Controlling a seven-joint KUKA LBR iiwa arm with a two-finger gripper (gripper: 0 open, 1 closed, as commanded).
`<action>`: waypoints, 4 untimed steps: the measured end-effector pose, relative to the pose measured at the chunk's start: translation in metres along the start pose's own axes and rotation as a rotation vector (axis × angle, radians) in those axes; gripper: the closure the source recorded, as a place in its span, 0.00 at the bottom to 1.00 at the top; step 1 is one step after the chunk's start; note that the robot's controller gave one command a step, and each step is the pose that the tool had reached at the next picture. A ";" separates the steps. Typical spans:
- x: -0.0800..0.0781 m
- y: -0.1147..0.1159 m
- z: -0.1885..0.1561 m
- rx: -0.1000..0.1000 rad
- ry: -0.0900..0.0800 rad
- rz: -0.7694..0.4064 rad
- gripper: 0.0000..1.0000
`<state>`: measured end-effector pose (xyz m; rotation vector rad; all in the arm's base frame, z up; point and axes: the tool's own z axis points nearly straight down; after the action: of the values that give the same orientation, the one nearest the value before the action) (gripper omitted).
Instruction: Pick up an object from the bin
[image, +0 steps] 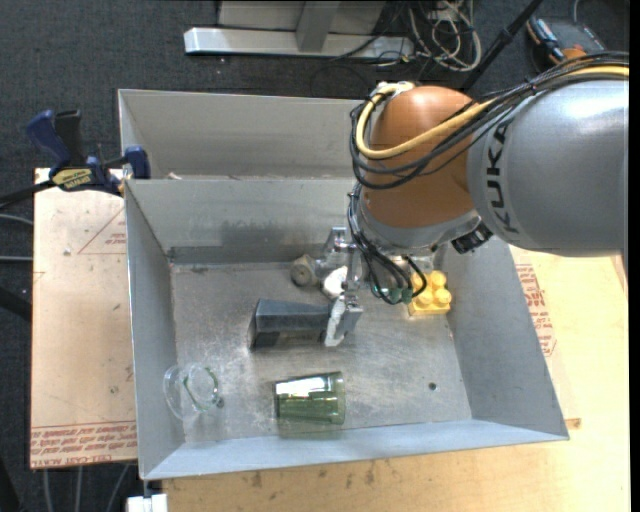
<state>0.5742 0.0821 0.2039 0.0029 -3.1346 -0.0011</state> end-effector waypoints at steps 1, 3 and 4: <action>-0.002 0.000 -0.004 0.000 -0.008 0.001 0.00; -0.002 0.030 0.116 -0.009 -0.075 0.056 1.00; -0.002 0.030 0.116 -0.009 -0.075 0.056 1.00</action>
Offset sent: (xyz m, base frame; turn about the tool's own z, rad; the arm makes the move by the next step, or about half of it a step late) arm -0.0284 0.0202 -0.1186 -0.0343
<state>0.5757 0.1120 0.0880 -0.0877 -3.2084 -0.0159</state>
